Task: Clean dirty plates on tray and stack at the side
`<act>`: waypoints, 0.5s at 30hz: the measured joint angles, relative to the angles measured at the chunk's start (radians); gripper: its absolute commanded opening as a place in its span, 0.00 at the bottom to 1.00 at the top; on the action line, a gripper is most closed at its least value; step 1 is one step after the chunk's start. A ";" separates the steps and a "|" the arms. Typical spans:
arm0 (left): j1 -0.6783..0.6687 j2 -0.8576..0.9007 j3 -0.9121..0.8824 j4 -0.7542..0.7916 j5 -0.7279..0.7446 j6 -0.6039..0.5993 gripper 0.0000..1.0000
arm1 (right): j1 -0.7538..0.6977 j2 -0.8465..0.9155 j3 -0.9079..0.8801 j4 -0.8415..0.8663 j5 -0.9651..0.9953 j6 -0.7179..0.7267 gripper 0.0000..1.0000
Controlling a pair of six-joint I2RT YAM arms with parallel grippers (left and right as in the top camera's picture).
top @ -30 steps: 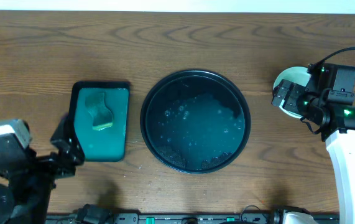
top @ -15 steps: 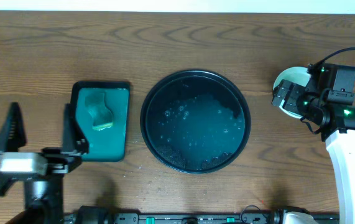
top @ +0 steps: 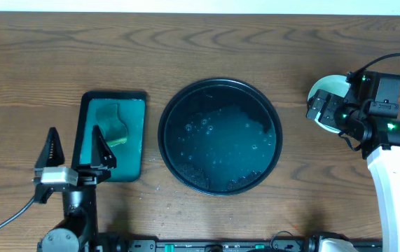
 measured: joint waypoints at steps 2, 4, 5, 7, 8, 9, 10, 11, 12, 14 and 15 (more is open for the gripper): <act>0.018 -0.021 -0.038 0.002 0.000 -0.027 0.82 | 0.000 0.000 0.000 0.000 0.000 0.000 0.99; 0.040 -0.052 -0.077 0.002 0.002 -0.055 0.82 | 0.000 0.000 0.000 0.000 0.000 0.000 0.99; 0.051 -0.066 -0.097 0.012 0.002 -0.070 0.82 | 0.000 0.000 0.000 0.000 0.000 0.000 0.99; 0.071 -0.082 -0.128 0.021 0.003 -0.100 0.82 | 0.000 0.000 0.000 0.000 0.000 0.000 0.99; 0.077 -0.084 -0.140 0.022 0.003 -0.114 0.82 | 0.000 0.000 0.000 0.000 0.000 0.000 0.99; 0.081 -0.084 -0.154 0.020 0.003 -0.127 0.82 | 0.000 0.000 0.000 0.000 0.000 0.000 0.99; 0.082 -0.084 -0.160 0.018 0.003 -0.133 0.82 | 0.000 0.000 0.000 0.000 0.000 0.000 0.99; 0.083 -0.084 -0.169 0.018 0.004 -0.140 0.82 | 0.000 0.000 0.000 0.000 0.000 0.000 0.99; 0.083 -0.084 -0.182 0.016 0.004 -0.147 0.82 | 0.000 0.000 0.000 0.000 0.000 0.000 0.99; 0.083 -0.085 -0.205 -0.007 0.004 -0.157 0.82 | 0.000 0.000 0.000 0.000 0.000 0.000 0.99; 0.083 -0.085 -0.211 -0.031 0.004 -0.163 0.82 | 0.000 0.000 0.000 0.000 0.000 0.000 0.99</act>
